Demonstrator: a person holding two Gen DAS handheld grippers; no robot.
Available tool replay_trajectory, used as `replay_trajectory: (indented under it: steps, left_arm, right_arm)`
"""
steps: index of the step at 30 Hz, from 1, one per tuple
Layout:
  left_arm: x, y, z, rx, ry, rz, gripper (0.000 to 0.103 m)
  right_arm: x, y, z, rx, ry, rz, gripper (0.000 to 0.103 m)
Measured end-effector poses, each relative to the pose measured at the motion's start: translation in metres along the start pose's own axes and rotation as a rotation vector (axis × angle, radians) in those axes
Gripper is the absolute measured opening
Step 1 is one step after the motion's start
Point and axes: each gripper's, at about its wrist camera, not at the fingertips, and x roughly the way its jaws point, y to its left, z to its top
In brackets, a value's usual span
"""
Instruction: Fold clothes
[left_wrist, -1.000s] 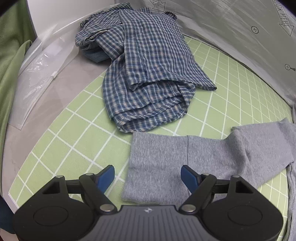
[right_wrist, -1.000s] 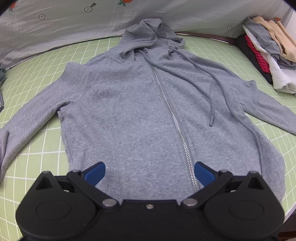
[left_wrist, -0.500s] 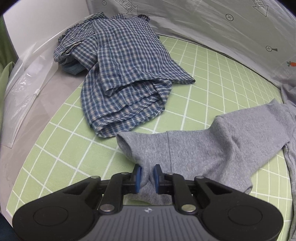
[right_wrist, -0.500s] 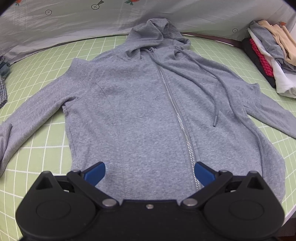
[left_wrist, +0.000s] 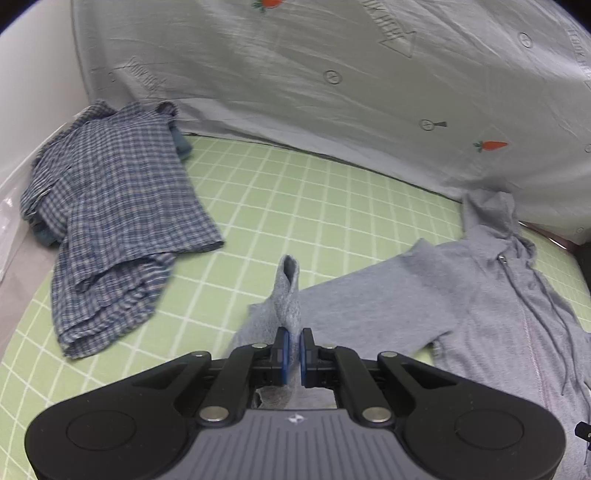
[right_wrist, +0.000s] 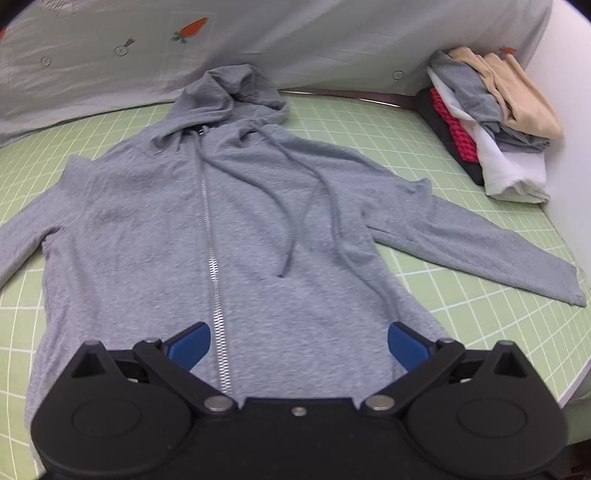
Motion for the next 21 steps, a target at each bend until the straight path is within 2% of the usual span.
replay_trajectory:
  steps: [7, 11, 13, 14, 16, 18, 21]
  left_arm:
    - [0.013, -0.132, 0.018, 0.137, -0.025, -0.170, 0.006]
    - [0.011, -0.209, 0.021, 0.232, -0.057, -0.269, 0.006]
    - [0.009, -0.240, 0.021, 0.262, -0.072, -0.314, 0.009]
    - [0.010, -0.249, 0.021, 0.265, -0.067, -0.327, 0.014]
    - [0.016, -0.254, 0.019, 0.251, -0.044, -0.330, 0.034]
    - [0.023, -0.241, 0.018, 0.209, -0.047, -0.294, 0.068]
    - [0.035, -0.217, 0.017, 0.135, -0.050, -0.236, 0.081]
  right_arm:
    - [0.020, -0.082, 0.010, 0.131, -0.010, -0.007, 0.103]
    - [0.032, -0.118, 0.019, 0.199, -0.023, -0.017, 0.103]
    - [0.040, -0.129, 0.024, 0.227, -0.027, -0.014, 0.103]
    - [0.044, -0.133, 0.027, 0.241, -0.028, -0.008, 0.103]
    - [0.053, -0.136, 0.034, 0.264, -0.039, 0.020, 0.103]
    - [0.061, -0.134, 0.043, 0.270, -0.053, 0.051, 0.103]
    - [0.071, -0.121, 0.058, 0.241, -0.079, 0.101, 0.103]
